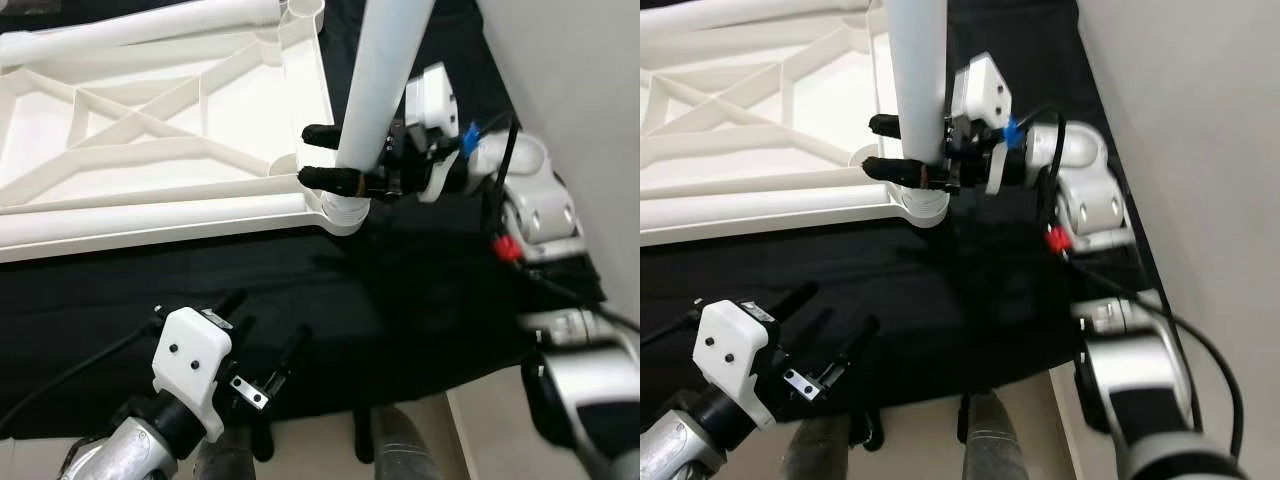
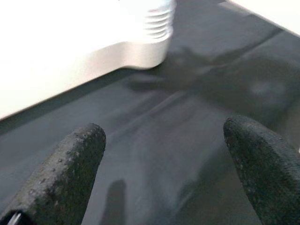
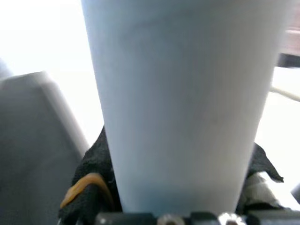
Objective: Building children table
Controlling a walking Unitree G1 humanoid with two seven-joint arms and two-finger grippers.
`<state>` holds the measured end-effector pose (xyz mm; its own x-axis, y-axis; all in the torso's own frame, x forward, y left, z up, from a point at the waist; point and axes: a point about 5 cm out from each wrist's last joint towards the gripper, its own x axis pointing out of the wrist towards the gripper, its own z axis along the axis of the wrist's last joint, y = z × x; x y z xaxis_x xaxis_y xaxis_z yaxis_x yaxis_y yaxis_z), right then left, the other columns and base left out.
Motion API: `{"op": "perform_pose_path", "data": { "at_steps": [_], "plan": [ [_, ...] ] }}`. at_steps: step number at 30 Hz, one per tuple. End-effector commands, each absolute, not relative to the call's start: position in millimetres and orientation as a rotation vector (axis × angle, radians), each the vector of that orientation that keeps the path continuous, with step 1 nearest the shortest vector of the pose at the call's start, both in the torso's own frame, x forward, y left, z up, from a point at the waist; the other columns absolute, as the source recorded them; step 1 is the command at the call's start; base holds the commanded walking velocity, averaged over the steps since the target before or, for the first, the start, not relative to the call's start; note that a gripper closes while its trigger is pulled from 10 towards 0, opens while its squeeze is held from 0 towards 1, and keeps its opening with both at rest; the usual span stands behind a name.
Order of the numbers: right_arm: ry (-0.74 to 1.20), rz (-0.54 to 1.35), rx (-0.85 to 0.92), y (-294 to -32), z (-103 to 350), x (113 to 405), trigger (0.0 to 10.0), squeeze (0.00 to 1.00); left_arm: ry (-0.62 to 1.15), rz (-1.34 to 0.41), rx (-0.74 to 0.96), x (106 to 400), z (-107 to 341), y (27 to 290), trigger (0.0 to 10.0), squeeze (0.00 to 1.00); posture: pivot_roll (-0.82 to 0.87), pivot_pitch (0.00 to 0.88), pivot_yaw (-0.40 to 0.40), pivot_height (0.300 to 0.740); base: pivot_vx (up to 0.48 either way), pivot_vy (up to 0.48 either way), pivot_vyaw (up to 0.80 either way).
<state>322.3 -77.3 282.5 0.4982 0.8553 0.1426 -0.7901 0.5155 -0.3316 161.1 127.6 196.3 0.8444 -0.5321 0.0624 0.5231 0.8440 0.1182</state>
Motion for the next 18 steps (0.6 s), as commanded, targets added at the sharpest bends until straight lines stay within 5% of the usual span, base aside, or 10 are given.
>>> {"op": "perform_pose_path", "data": {
  "at_steps": [1, 3, 18],
  "plan": [
    [0.072, 0.838, -0.220, -87, 219, 333, 10.0, 0.00, -0.080, -0.556, 0.108, 160, 193, 129, 10.0, 0.00, 0.02, 0.426, -0.030, 0.740, 0.000, 0.000, 0.00],
    [0.145, 0.641, -0.206, -77, 194, 321, 10.0, 0.00, -0.086, -0.554, 0.116, 167, 190, 129, 10.0, 0.00, 0.00, 0.397, -0.018, 0.740, 0.000, 0.000, 0.00],
    [0.134, 0.489, -0.235, -66, 203, 322, 10.0, 0.00, -0.154, -0.530, 0.154, 192, 186, 129, 10.0, 0.00, -0.01, 0.319, -0.037, 0.740, 0.000, 0.000, 0.00]
  ]
}}
